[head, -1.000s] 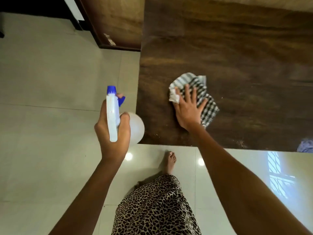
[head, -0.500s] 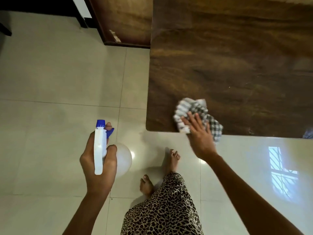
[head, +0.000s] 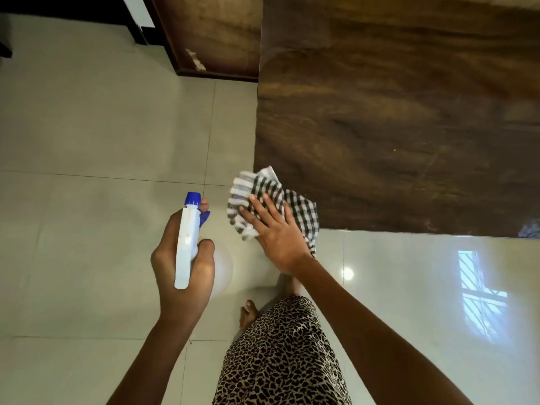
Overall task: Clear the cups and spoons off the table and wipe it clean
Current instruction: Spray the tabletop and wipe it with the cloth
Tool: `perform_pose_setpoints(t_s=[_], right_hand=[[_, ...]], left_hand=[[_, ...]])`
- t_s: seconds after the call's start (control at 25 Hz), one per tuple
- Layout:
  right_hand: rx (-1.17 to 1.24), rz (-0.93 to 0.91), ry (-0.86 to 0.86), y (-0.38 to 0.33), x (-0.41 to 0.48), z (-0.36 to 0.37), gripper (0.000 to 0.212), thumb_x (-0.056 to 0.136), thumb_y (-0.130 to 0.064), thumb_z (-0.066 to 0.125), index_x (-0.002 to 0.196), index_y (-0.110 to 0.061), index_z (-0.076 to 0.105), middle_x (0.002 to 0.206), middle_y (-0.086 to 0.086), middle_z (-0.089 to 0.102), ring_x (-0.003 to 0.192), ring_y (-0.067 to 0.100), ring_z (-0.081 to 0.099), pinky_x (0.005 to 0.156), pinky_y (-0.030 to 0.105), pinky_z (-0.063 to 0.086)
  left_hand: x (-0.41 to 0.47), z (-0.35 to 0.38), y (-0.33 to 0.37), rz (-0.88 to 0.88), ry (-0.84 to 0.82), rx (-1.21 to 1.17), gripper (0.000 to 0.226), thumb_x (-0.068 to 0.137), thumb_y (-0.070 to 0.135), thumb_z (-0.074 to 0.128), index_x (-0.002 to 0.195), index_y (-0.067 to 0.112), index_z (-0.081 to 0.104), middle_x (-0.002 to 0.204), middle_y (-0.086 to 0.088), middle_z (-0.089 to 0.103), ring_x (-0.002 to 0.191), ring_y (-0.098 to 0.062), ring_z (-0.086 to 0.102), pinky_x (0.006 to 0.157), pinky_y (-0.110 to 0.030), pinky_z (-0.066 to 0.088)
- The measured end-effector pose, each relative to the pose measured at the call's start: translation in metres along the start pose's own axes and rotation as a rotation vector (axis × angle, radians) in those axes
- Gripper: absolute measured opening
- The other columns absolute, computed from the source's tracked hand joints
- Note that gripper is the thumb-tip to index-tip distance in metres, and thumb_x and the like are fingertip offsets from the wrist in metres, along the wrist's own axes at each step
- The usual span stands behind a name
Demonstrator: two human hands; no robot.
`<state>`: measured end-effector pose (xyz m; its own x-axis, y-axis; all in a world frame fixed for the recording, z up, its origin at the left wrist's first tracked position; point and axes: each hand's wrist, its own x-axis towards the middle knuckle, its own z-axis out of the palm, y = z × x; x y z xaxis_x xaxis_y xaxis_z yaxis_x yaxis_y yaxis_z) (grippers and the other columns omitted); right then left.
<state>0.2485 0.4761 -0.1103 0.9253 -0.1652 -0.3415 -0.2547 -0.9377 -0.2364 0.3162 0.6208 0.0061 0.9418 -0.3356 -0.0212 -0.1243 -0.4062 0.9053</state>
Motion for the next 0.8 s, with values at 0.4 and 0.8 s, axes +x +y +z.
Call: perform_pose_setpoints(t_s=[0.4,0.8], right_hand=[[0.305,0.792,0.2,0.153,0.006,-0.044,0.056,0.1,-0.033,0.029,0.15,-0.029,0.005,0.158,0.003,-0.008,0.144,0.026,-0.012,0.112,0.057,-0.005],[0.203,-0.005,0.094,0.117,0.013,-0.05,0.069,0.088,0.008,0.04,0.147,-0.021,0.023,0.158,0.001,0.008,0.138,0.013,-0.013,0.115,0.038,-0.007]], left_hand=[[0.021,0.018,0.023,-0.077,-0.057,0.084,0.029,0.068,0.01,0.052,0.096,0.004,0.058,0.067,0.015,0.044,0.059,-0.002,0.056,0.047,-0.001,0.037],[0.075,0.078,0.062,-0.114,-0.276,0.188,0.012,0.079,0.003,0.057,0.089,0.008,0.061,0.062,-0.003,0.052,0.049,-0.018,0.045,0.043,-0.008,0.035]])
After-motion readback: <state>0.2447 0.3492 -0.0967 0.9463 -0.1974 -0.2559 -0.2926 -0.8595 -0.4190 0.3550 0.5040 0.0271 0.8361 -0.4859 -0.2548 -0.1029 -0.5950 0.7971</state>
